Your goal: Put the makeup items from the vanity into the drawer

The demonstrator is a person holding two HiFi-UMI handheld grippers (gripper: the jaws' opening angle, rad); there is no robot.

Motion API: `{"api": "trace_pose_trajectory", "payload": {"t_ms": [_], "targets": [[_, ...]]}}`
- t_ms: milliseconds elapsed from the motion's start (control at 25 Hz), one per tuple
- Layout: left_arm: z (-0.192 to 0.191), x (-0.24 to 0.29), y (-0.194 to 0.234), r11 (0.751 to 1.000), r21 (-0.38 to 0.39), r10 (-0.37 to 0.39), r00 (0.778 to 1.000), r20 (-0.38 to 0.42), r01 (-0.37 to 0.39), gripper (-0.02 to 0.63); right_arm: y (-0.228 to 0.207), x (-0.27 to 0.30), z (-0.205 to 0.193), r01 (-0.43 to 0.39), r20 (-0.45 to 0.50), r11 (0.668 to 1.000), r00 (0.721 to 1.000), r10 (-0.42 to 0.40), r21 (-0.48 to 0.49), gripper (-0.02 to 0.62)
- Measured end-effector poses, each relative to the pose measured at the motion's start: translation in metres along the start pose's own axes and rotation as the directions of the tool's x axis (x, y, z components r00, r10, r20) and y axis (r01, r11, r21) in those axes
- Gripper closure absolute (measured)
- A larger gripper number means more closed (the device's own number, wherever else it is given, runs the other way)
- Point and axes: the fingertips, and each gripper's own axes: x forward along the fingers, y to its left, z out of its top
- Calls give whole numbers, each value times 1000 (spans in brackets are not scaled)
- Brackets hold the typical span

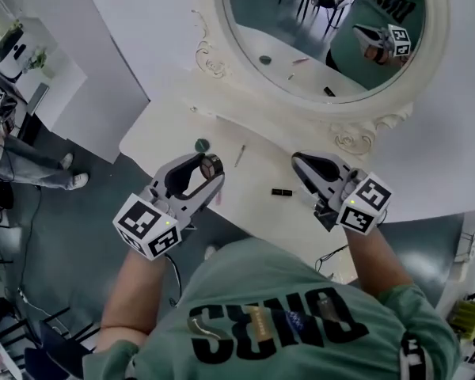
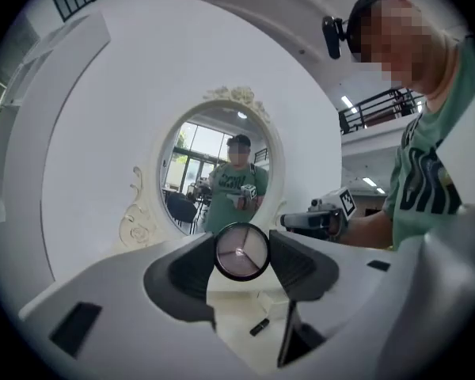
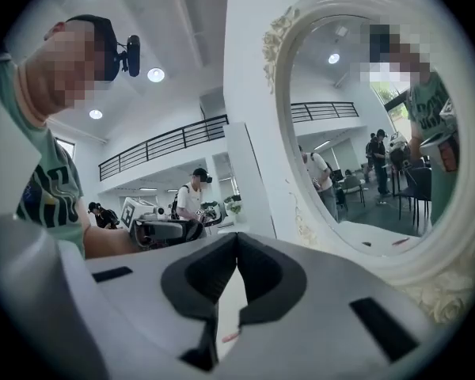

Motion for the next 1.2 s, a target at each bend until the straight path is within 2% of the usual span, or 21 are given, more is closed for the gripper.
{"api": "trace_pose_trajectory", "payload": {"t_ms": [200,360,720,1200], "targets": [[39,-38,3,997,-74,25,986,163,-13,379,18,12,27,-40,9,997,999,40,-61,584],[52,-54,1,994,-111,22,972,233,4,379,25,18,36,-57,6,995,998,58,-83,584],[54,-67,-8,988,-150,9,961,276,34,379,34,20,36,-70,7,994,997,71,-83,584],[53,-68,-11,988,-150,1,961,278,42,379,33,18,30,-68,2,995,998,68,-76,584]]}}
